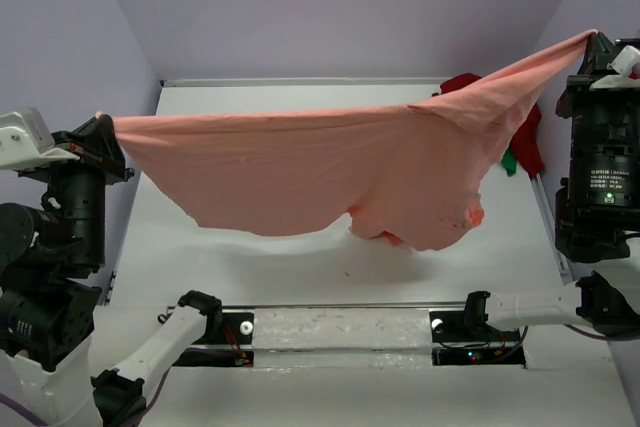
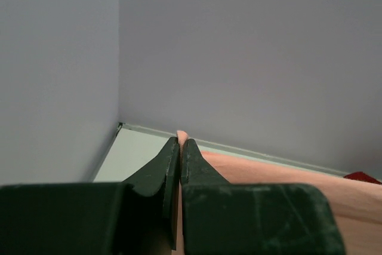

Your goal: Fold and stack the t-shirts

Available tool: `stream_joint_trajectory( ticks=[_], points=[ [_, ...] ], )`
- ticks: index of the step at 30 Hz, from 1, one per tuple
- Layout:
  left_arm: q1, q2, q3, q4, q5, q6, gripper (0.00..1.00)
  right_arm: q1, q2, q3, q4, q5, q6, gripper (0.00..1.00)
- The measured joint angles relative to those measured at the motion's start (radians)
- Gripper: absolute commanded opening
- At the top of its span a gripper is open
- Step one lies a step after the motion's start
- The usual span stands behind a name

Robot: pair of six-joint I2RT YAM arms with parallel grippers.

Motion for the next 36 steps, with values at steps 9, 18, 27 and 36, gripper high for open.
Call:
stream_joint_trajectory(
  ticks=[9,18,27,36],
  points=[
    [-0.012,0.006,0.038,-0.022,0.011,0.003,0.00,0.006,0.041,0.048,-0.037,0.027,0.032,0.00],
    [-0.018,-0.030,-0.237,0.063,0.008,0.003,0.00,0.006,-0.027,-0.140,-0.117,0.021,0.176,0.00],
    [-0.075,0.060,-0.333,0.069,-0.016,0.011,0.00,-0.027,-0.113,-0.323,-0.175,0.027,0.284,0.00],
    [-0.082,0.009,-0.333,0.107,-0.050,0.013,0.00,-0.352,-0.033,-0.309,-0.539,-0.117,0.655,0.00]
  ],
)
